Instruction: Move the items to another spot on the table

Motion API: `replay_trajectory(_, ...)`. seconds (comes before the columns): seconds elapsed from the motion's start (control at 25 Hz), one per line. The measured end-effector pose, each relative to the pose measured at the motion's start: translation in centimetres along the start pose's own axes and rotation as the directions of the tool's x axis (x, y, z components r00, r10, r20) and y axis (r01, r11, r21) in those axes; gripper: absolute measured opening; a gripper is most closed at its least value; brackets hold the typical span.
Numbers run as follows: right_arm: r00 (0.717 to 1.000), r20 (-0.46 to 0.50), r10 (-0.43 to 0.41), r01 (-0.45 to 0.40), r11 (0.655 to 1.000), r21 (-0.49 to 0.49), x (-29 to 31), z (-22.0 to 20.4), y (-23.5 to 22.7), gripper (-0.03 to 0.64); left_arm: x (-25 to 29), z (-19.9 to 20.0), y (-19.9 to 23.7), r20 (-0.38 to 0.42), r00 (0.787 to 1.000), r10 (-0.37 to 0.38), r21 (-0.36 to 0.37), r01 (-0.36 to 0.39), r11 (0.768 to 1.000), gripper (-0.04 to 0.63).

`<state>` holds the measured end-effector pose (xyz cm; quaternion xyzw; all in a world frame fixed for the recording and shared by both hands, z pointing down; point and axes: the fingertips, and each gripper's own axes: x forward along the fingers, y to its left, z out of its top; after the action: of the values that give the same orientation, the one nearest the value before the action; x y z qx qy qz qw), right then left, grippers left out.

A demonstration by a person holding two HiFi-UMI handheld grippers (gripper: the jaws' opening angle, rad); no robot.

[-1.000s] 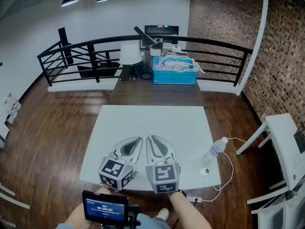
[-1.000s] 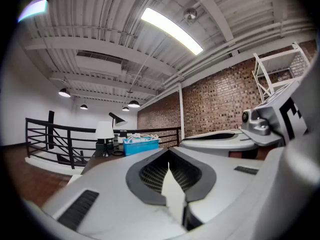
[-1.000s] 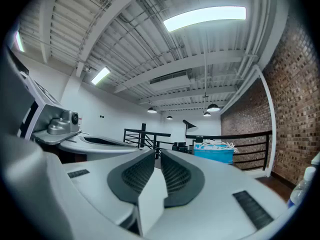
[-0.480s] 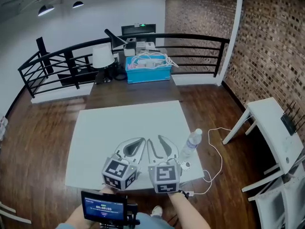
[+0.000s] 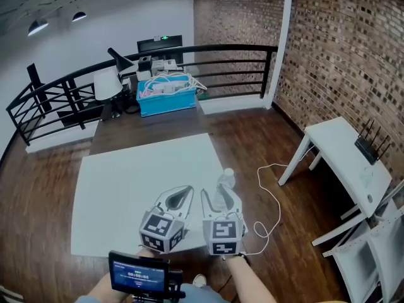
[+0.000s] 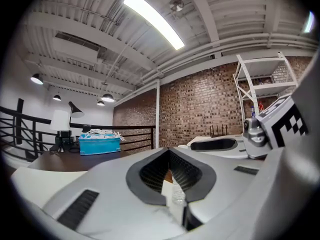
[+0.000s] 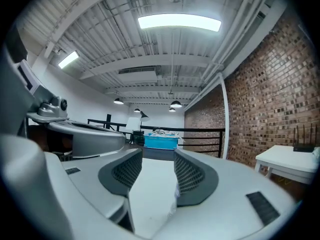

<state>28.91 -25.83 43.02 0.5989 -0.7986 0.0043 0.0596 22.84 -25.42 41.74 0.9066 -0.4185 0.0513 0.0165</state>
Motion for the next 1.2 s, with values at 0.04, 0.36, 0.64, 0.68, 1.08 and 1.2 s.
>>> replay_trajectory(0.04,1.0,-0.007,-0.011,0.011,1.0,0.005,-0.1,-0.5,-0.8,0.21,0.5,-0.2,-0.4,-0.003,1.0,0.001,0.001,-0.001,1.0,0.011)
replay_trajectory(0.36,0.996,-0.07,-0.05,0.052,0.998,0.032,0.3,-3.9,-4.6,0.273,3.7,-2.6,-2.0,-0.054,0.999,0.0,-0.023,-0.001,1.0,0.009)
replay_trajectory(0.64,0.992,-0.122,-0.032,0.04,0.997,0.063,1.6,-6.9,-5.9,0.344,5.0,-3.9,-1.9,-0.076,0.997,0.018,-0.042,-0.021,0.999,0.011)
replay_trajectory(0.68,0.991,-0.128,-0.026,0.035,0.997,0.069,1.9,-7.4,-6.1,0.344,5.2,-4.1,-2.0,-0.079,0.997,0.018,-0.044,-0.022,0.999,0.011)
replay_trajectory(1.08,0.991,-0.134,0.004,0.01,0.994,0.107,6.1,-10.4,-6.6,0.364,5.6,-5.9,0.0,-0.119,0.992,0.049,-0.047,-0.054,0.997,0.011)
replay_trajectory(1.2,0.989,-0.147,0.018,-0.005,0.996,0.092,6.8,-10.7,-6.7,0.364,6.1,-5.9,0.0,-0.127,0.991,0.037,-0.048,-0.043,0.998,0.011)
